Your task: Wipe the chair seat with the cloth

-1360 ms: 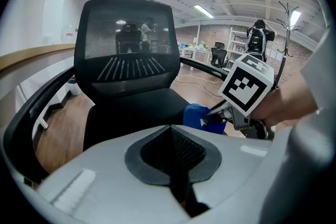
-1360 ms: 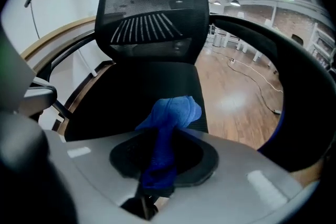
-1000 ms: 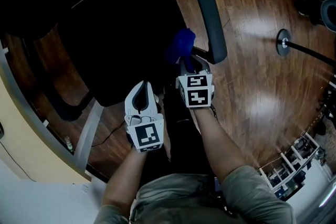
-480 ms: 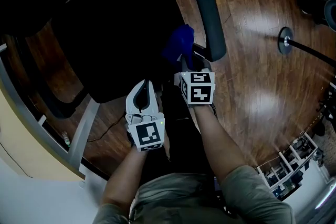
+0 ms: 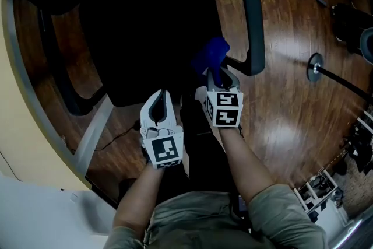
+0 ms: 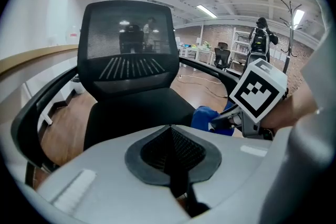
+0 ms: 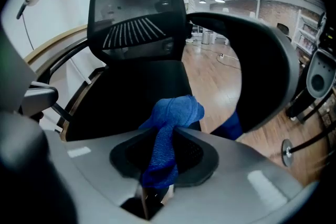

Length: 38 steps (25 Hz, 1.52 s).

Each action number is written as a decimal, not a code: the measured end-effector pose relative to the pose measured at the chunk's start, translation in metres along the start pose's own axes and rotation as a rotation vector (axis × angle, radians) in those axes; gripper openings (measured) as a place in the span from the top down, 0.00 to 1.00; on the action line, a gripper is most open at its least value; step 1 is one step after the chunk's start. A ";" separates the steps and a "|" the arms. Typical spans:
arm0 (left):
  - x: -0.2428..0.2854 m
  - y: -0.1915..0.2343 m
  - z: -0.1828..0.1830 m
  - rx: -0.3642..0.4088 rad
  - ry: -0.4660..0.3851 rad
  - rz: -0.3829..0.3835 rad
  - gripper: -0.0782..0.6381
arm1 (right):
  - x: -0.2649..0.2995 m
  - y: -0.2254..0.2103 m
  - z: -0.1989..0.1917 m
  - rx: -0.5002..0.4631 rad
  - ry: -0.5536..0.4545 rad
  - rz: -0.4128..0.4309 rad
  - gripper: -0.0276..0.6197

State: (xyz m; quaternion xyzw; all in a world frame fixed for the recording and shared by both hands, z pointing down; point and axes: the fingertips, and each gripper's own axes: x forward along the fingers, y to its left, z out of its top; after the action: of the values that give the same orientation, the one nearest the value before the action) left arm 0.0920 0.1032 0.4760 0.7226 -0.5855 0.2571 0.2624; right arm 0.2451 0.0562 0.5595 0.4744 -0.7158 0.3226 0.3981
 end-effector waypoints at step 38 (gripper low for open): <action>-0.138 0.181 -0.134 -0.271 0.036 0.333 0.88 | 0.017 0.364 -0.072 -0.741 0.107 0.504 0.83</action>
State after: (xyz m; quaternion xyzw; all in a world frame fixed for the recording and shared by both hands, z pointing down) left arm -0.1194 0.2601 0.4942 0.5695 -0.7211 0.2289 0.3215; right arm -0.0803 0.2340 0.5781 0.0934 -0.8546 0.1555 0.4865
